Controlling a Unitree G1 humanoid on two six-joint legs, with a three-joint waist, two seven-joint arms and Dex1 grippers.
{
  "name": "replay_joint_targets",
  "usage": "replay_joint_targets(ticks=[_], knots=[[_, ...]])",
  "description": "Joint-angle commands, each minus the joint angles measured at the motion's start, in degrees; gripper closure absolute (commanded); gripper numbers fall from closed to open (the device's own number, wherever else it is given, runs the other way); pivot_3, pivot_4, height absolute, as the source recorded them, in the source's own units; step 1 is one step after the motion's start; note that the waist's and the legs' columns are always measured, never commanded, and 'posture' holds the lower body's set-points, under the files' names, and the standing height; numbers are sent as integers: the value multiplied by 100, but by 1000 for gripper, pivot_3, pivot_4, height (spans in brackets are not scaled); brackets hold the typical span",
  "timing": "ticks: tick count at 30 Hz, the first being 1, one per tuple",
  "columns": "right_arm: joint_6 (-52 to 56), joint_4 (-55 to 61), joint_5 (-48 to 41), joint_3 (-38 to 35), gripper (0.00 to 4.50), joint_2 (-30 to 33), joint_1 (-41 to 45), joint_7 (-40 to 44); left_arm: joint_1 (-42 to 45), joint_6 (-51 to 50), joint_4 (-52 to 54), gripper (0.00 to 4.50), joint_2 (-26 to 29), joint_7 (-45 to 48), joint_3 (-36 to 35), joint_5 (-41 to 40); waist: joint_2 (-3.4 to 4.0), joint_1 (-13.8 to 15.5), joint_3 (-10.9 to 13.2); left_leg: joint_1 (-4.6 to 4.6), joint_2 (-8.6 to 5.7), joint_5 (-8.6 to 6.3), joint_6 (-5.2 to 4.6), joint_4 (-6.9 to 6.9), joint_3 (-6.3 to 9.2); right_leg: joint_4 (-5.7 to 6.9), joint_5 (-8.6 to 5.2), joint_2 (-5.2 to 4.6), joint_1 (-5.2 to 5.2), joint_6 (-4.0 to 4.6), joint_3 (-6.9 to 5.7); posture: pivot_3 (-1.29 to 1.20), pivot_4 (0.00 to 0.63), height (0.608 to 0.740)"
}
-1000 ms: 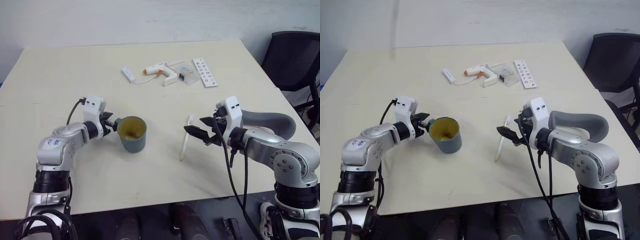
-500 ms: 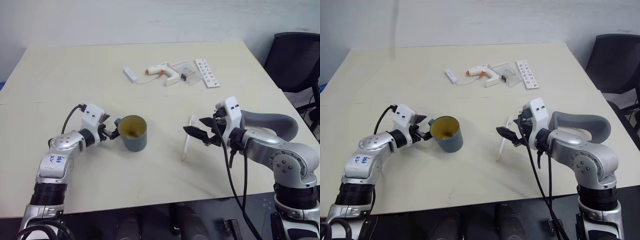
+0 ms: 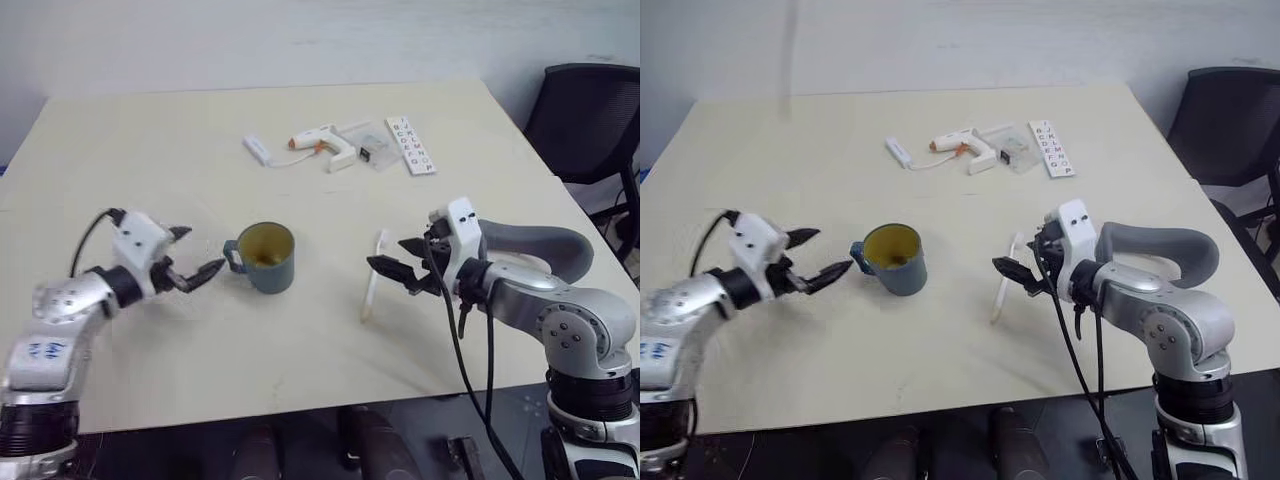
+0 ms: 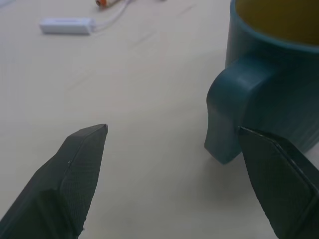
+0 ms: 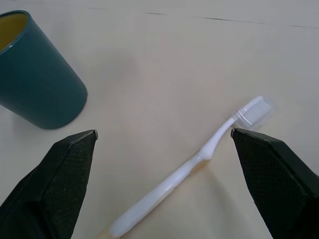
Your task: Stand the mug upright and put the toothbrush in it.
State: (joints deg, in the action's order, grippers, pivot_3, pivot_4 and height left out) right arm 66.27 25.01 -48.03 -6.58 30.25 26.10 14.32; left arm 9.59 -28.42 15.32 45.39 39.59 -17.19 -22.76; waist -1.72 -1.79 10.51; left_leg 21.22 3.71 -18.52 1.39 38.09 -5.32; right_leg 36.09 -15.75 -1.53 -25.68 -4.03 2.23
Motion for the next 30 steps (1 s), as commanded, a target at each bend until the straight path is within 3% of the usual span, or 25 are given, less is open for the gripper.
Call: replay_joint_targets(ticks=[1,5,9,22,25,30], knots=[[14,31,153,39,0,-141,103,-175,-318,-692,1002,123,535,721,-484,-910,1,-13,0,-1,1,-1,-1,-2,0,-2,0,0,0,0,1,0,150,740],[215,-73,386,182,0,-454,232,-525,-904,-1335,1716,123,1479,2016,-1288,-1995,1,-53,1,-1,2,-4,0,-6,1,-8,-1,0,-4,2,6,0,150,740],[253,-599,807,475,0,-947,472,-839,-507,-1763,1627,123,2099,2525,-1615,-2787,2,-96,2,-4,-13,-1,3,-4,-3,-4,-3,11,-5,9,1,0,150,740],[496,-893,1276,699,0,-1508,207,-863,-24,-1585,1312,123,2275,2483,-1453,-2711,3,-156,2,1,-14,-4,4,-15,-1,-13,-2,26,-12,13,0,0,150,740],[374,-981,1418,830,589,-1544,127,-776,-12,-1485,1330,0,2230,2449,-1291,-2645,1,-157,0,-4,-14,-3,5,-14,-3,-11,-2,30,-10,13,0,0,150,740],[269,-958,1600,959,2245,-1655,65,-671,38,-1471,1284,0,2184,2344,-1207,-2632,-4,-179,-2,-6,-9,-4,6,-14,-4,-10,-2,50,-11,14,16,0,150,740]])
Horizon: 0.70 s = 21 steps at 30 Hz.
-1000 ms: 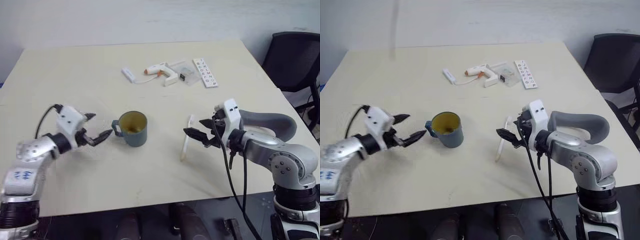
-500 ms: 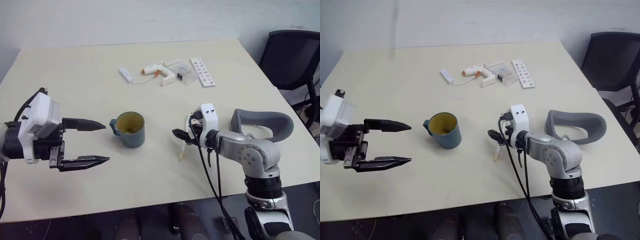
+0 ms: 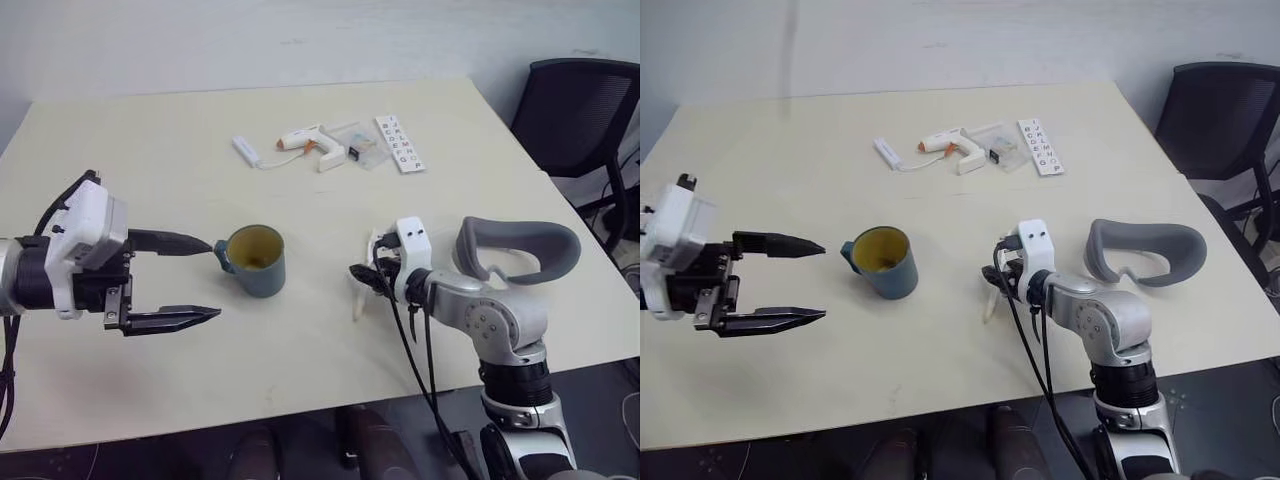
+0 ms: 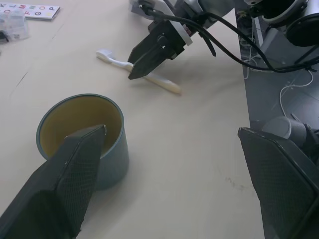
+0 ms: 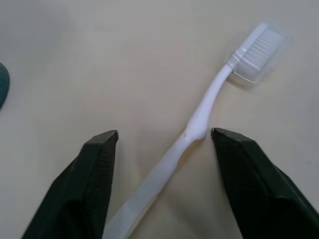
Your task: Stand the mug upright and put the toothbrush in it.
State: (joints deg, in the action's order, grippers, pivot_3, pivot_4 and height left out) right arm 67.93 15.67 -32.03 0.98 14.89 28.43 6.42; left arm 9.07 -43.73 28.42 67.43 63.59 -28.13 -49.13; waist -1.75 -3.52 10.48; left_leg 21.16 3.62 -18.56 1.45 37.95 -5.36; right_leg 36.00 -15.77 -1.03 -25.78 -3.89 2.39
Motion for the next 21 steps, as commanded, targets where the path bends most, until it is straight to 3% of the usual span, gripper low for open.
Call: replay_joint_targets(ticks=[1,6,12,16,21], knots=[[101,-6,22,204,2640,-139,-186,126,68,48,-19,0,-21,-53,-133,-7,-1,-11,-1,0,5,-1,3,0,1,0,0,12,-1,0,11,0,150,740],[89,9,149,202,4143,-183,-260,141,31,16,13,0,-38,-78,-162,-47,-2,-42,-1,-8,16,-5,10,0,-1,3,0,36,-1,1,30,0,150,740],[-492,-21,380,81,4143,-191,-76,195,-87,-252,-224,0,-242,-370,-475,-167,-7,-52,-4,-8,15,-5,10,1,-2,3,0,36,-1,1,32,0,150,740],[-813,-60,247,-221,4143,-384,362,283,-561,-493,-81,0,-448,-477,-1071,-265,-7,-99,-4,10,15,-4,11,1,-18,23,0,38,-35,1,49,0,150,740],[-1359,-42,56,-249,4143,-739,1126,662,-492,-765,-57,0,-613,-877,-1373,-609,-5,-143,-3,28,19,-1,19,3,-40,53,-1,43,-81,3,77,0,150,740]])
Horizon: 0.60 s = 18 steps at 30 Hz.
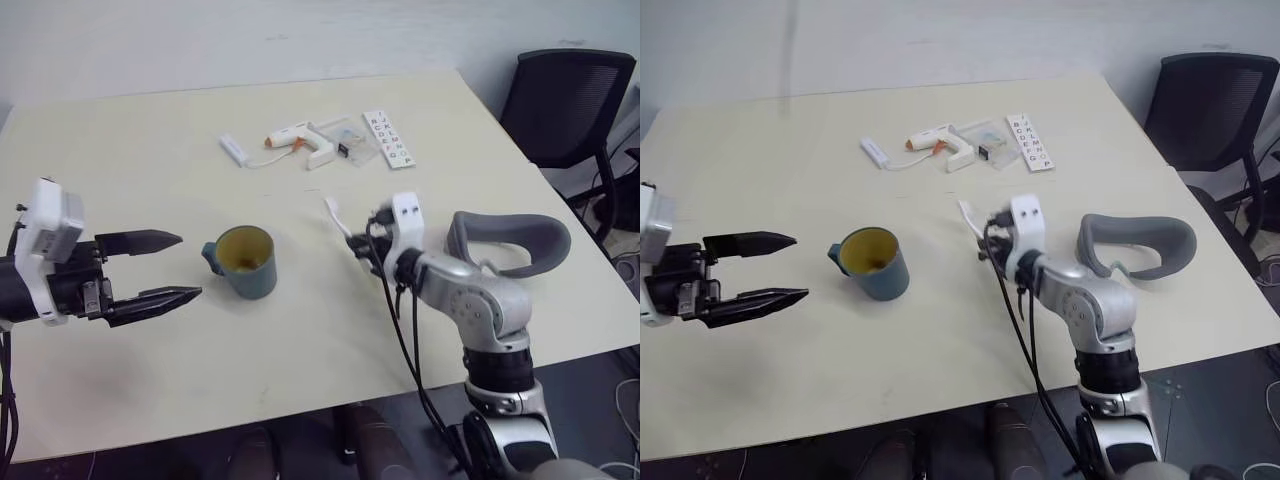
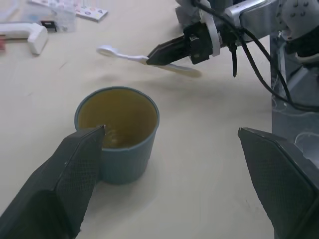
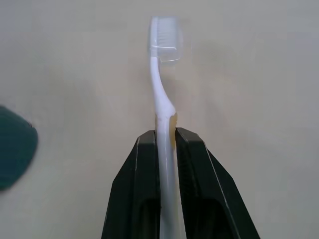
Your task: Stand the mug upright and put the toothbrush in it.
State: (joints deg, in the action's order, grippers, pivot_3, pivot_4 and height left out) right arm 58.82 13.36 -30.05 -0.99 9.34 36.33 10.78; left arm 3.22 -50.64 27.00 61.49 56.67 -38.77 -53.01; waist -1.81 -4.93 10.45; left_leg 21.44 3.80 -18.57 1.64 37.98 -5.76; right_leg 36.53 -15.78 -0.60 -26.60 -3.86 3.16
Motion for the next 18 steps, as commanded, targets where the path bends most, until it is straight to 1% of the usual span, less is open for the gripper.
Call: replay_joint_targets(ticks=[1,4,5,8,12,14,18], knots=[[-586,158,-197,-54,4143,-297,485,301,129,-110,33,0,-43,-254,-349,-289,1,-1,1,-1,0,0,0,0,-1,3,-1,1,-1,2,0,0,150,740],[-907,18,-365,54,4143,-624,840,637,108,-169,-100,0,-142,-393,-507,-392,2,-8,1,-3,0,0,1,0,-2,6,-2,1,-1,4,0,0,150,740],[-1139,-158,-298,232,4143,-782,1002,808,8,-158,-110,0,-195,-400,-609,-374,1,-17,1,-3,0,-1,1,-1,-5,7,-2,0,-1,4,3,0,150,740],[-1937,-936,38,680,4143,-1365,1403,1089,-332,-178,-172,0,-277,-422,-896,-233,1,-87,1,-8,5,-2,5,-1,-11,11,-3,-1,-1,5,5,0,150,740],[-2810,-1968,365,899,4143,-2100,1723,1167,-648,-93,-343,0,-294,-387,-1186,-94,0,-159,0,-11,13,4,28,-2,-7,37,-11,-7,-2,20,1,0,150,740],[-3193,-2318,502,1018,4143,-2319,1732,1217,-670,-94,-361,0,-302,-447,-1244,-108,-8,-138,-5,-10,14,4,31,-1,-4,40,-12,-8,-1,21,-5,0,150,740],[-3685,-2695,671,1235,4143,-2463,1664,1346,-692,-116,-267,0,-284,-480,-1274,-123,-16,-155,-9,-6,5,9,40,-1,-5,37,-12,-28,1,21,-10,0,150,740]])
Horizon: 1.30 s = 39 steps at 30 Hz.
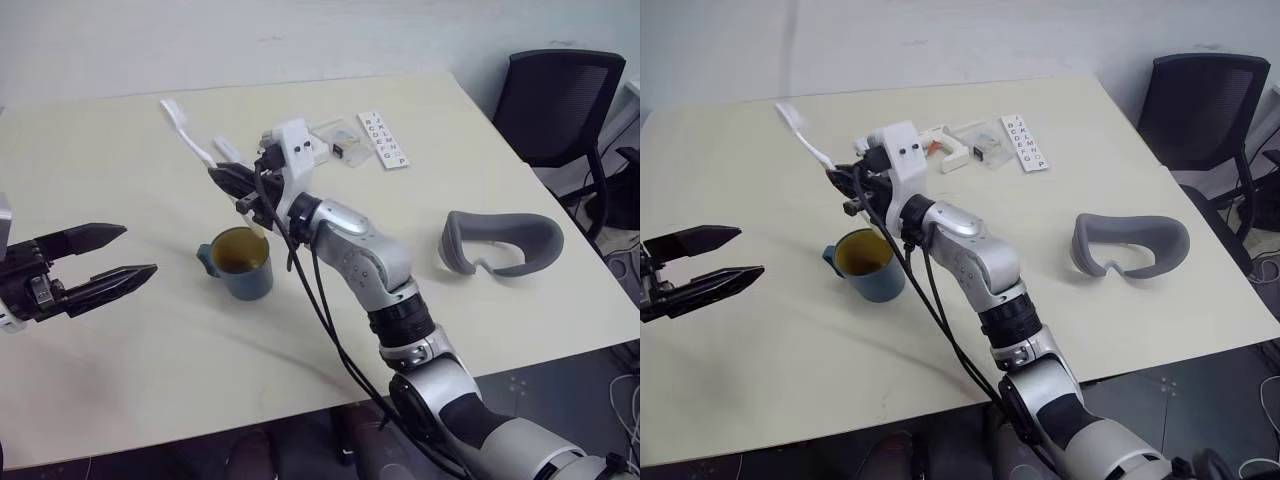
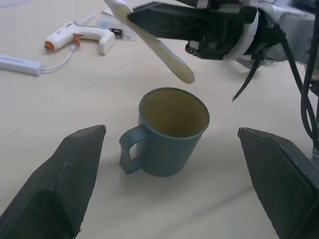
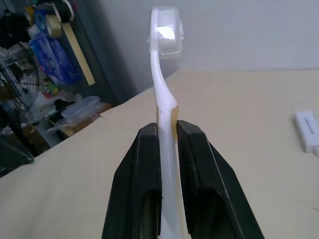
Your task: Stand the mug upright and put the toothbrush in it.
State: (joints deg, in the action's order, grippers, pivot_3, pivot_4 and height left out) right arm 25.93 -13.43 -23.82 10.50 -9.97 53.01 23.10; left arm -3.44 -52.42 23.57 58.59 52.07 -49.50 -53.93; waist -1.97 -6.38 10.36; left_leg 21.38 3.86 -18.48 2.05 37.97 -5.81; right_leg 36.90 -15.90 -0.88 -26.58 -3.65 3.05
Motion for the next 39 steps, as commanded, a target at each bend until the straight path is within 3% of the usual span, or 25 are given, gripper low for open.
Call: replay_joint_targets(ticks=[1,12,16,20,24,25,29,35,37,39], knots=[[-446,-58,52,112,4143,-542,-7,121,-34,59,94,0,9,-23,-208,-32,0,-12,0,0,0,-1,1,0,-1,1,0,-20,0,0,-4,0,150,740],[-257,210,-318,515,4143,-612,-297,500,77,208,42,0,163,54,6,104,1,-86,1,-2,6,-2,12,-2,14,13,-9,-30,-2,15,-36,0,150,740],[-222,290,-356,590,3038,-551,-392,495,153,242,-17,0,205,115,94,115,1,-88,1,-1,5,-2,12,-2,16,13,-9,-35,-1,15,-39,0,150,740],[-274,381,-300,629,1621,-449,-486,488,193,287,-58,0,222,181,172,148,1,-88,1,-1,5,-2,12,-2,18,14,-10,-36,-1,16,-41,0,150,740],[-178,870,-302,617,234,47,-567,738,270,398,-175,0,226,252,312,233,0,-84,0,0,4,-2,12,-2,20,14,-11,-36,-1,17,-44,0,150,740],[-27,1065,-397,513,34,253,-551,844,296,418,-193,0,215,262,350,248,-2,-78,-2,2,4,-2,12,-2,23,12,-11,-36,-1,17,-46,0,150,740],[578,1862,-736,161,34,1370,-471,1579,306,513,-197,0,150,301,450,330,-2,-1,1,6,2,-1,9,0,29,11,-12,-56,3,17,-51,0,150,740],[1567,2535,-1282,-543,34,4763,-876,3830,197,787,-304,0,158,544,595,564,2,214,5,6,-23,-22,-37,7,28,-26,-14,-59,10,13,-85,0,150,740],[1704,2556,-1384,-699,34,5667,-1207,4435,212,909,-339,0,172,666,669,628,2,262,5,5,-23,-25,-41,4,28,-39,-16,-55,14,11,-96,0,150,740],[1712,2589,-1454,-851,34,6181,-1415,4856,250,986,-371,0,204,778,748,648,2,254,6,-4,-15,-25,-40,2,25,-36,-16,-41,14,11,-96,0,150,740]])
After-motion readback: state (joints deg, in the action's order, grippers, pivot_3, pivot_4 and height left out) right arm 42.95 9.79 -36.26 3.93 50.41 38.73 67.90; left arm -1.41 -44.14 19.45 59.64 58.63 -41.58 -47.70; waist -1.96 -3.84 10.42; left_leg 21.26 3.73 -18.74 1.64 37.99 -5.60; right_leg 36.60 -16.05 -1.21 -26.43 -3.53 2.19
